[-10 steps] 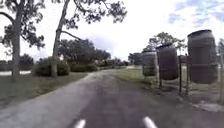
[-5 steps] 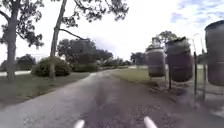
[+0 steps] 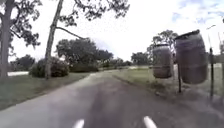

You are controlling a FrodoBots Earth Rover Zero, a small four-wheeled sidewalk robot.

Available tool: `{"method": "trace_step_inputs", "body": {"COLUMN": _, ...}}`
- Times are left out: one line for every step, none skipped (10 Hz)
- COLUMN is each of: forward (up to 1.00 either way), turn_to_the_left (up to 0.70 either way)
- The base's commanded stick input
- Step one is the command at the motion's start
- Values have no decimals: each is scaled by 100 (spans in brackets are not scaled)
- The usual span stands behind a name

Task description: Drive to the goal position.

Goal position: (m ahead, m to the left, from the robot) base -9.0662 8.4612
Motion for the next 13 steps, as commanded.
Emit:
{"method": "trace_step_inputs", "body": {"forward": 70, "turn_to_the_left": 18}}
{"method": "trace_step_inputs", "body": {"forward": 70, "turn_to_the_left": 34}}
{"method": "trace_step_inputs", "body": {"forward": 70, "turn_to_the_left": 26}}
{"method": "trace_step_inputs", "body": {"forward": 70, "turn_to_the_left": 16}}
{"method": "trace_step_inputs", "body": {"forward": 70, "turn_to_the_left": 5}}
{"method": "trace_step_inputs", "body": {"forward": 70, "turn_to_the_left": 0}}
{"method": "trace_step_inputs", "body": {"forward": 70, "turn_to_the_left": 0}}
{"method": "trace_step_inputs", "body": {"forward": 70, "turn_to_the_left": 0}}
{"method": "trace_step_inputs", "body": {"forward": 70, "turn_to_the_left": 0}}
{"method": "trace_step_inputs", "body": {"forward": 70, "turn_to_the_left": 0}}
{"method": "trace_step_inputs", "body": {"forward": 70, "turn_to_the_left": 0}}
{"method": "trace_step_inputs", "body": {"forward": 70, "turn_to_the_left": 0}}
{"method": "trace_step_inputs", "body": {"forward": 70, "turn_to_the_left": 0}}
